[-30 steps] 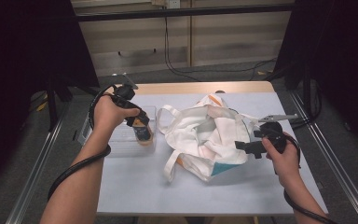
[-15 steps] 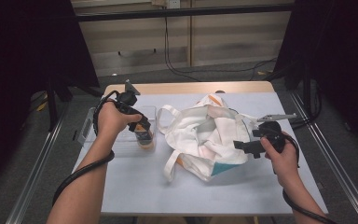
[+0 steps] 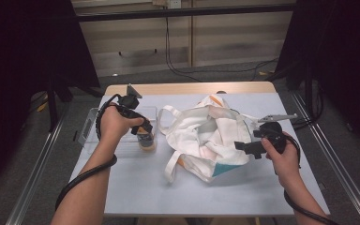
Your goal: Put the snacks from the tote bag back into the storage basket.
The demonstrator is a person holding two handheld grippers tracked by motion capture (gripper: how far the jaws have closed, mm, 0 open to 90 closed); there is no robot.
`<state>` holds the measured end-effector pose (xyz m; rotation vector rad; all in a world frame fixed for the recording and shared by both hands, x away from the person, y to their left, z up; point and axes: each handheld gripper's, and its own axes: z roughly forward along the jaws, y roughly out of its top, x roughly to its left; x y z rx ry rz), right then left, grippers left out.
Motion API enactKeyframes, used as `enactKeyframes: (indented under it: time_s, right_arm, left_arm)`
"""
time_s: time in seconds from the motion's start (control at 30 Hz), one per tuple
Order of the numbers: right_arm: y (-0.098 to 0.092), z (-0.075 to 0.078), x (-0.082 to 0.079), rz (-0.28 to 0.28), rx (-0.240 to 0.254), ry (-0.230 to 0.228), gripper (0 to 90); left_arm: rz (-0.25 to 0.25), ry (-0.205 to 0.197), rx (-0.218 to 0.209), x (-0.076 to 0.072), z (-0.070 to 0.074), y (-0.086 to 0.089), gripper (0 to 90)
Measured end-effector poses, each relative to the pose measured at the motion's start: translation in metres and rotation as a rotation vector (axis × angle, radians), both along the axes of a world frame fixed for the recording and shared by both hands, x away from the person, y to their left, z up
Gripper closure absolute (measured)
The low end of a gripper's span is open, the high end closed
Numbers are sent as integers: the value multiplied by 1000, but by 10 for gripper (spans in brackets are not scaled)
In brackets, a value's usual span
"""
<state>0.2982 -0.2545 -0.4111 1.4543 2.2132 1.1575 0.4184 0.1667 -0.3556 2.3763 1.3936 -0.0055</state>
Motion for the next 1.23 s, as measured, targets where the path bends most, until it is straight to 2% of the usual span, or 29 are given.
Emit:
enactKeyframes:
  time_s: [0.13,0.17,0.23,0.37,0.47,0.53,0.9,0.93,1.03,1.23]
  right_arm:
    - [2,0,0,4,-4,3,35]
    - [2,0,0,6,-4,1,35]
    - [2,-1,0,8,-6,0,35]
    - [3,-1,1,7,-5,2,35]
    - [3,0,1,9,-4,1,35]
    - [4,0,1,9,-4,0,35]
    - [4,-1,1,10,-10,8,35]
    - [4,-1,1,10,-11,6,35]
    - [3,-1,1,9,-10,3,35]
    - [3,-1,2,11,-10,3,35]
  left_arm:
    - [6,-6,-20,-1,-1,1,293]
    - [17,-15,-38,-1,-2,1,290]
    - [14,-4,-54,-1,-2,3,239]
    - [34,-19,-61,-3,-1,4,183]
    - [32,-34,-47,-4,-1,5,137]
    - [31,-30,-64,-5,0,7,142]
    - [21,-52,-87,-17,-2,14,142]
    - [32,-53,-98,-19,-2,14,143]
    - [21,-64,-83,-23,0,17,146]
    - [10,-73,-97,-28,-1,22,139]
